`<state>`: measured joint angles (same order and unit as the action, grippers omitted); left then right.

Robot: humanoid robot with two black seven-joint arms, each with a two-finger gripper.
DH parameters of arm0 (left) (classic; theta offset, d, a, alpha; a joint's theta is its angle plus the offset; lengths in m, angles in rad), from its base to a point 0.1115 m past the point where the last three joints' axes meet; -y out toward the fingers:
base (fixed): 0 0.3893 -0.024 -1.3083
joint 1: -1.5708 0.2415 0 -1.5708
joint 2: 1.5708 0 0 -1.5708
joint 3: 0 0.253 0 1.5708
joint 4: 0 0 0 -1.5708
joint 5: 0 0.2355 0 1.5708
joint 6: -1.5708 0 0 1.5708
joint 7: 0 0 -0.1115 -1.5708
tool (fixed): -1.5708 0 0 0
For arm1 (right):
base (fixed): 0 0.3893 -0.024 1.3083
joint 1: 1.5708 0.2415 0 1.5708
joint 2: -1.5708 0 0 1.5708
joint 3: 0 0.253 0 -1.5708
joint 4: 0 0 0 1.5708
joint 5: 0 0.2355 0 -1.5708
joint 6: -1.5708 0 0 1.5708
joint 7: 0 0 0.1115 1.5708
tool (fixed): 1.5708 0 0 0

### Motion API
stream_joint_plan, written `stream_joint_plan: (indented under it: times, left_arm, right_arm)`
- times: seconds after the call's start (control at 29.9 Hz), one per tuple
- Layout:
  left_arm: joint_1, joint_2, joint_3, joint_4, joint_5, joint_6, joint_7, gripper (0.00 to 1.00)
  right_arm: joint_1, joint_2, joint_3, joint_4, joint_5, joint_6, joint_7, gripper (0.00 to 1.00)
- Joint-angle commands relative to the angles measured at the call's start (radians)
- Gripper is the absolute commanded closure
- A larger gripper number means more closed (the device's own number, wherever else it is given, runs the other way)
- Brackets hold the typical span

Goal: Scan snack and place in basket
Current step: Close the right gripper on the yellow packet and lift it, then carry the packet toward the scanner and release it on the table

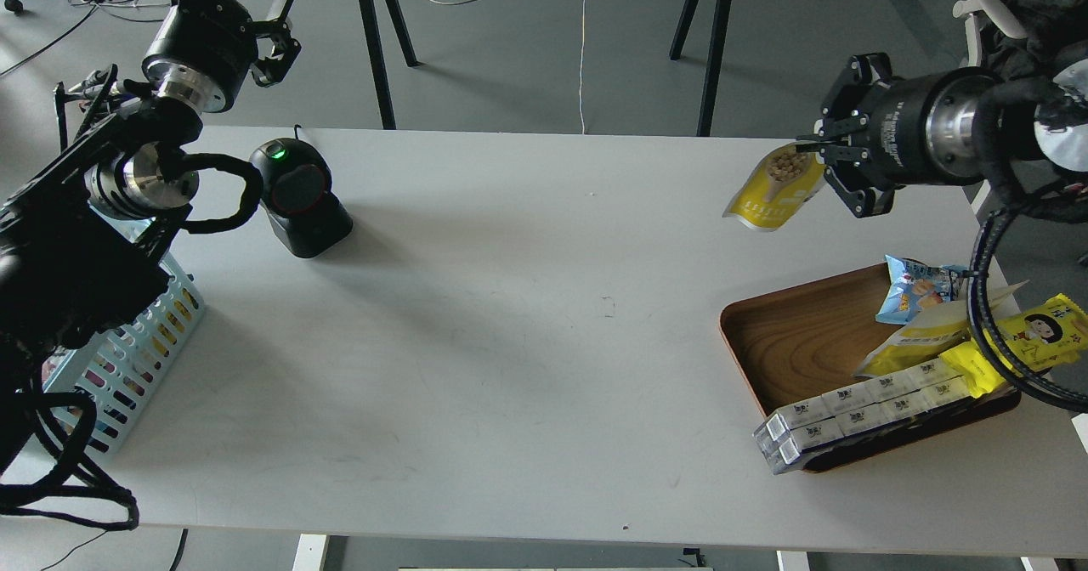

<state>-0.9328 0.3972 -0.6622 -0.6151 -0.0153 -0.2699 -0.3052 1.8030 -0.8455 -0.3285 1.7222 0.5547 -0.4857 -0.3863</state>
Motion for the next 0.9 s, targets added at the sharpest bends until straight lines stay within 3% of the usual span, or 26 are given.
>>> stream_joint_plan:
  times: [0.0,0.17,0.4,0.77,0.87]
  left_arm:
    - [-0.001,0.000,0.003,0.000,0.000,0.001,0.002,0.00]
    - [-0.003,0.000,0.001,0.000,0.000,0.001,0.002,0.00]
    - [-0.003,0.002,0.001,0.000,0.000,0.001,0.002,0.00]
    - [-0.003,0.002,0.001,0.000,0.000,0.000,0.002,0.00]
    - [-0.003,0.003,-0.001,0.000,0.000,0.000,0.002,0.00]
  right_arm:
    - [-0.016,0.123,0.020,-0.035,-0.002,-0.003,0.007,1.00]
    - [-0.079,0.261,0.059,-0.098,-0.002,-0.003,0.014,1.00]
    - [-0.223,0.367,0.131,-0.127,-0.009,-0.003,0.046,1.00]
    - [-0.358,0.529,0.192,-0.234,-0.097,-0.003,0.046,0.99]
    - [-0.361,0.552,0.192,-0.251,-0.104,-0.003,0.046,0.88]
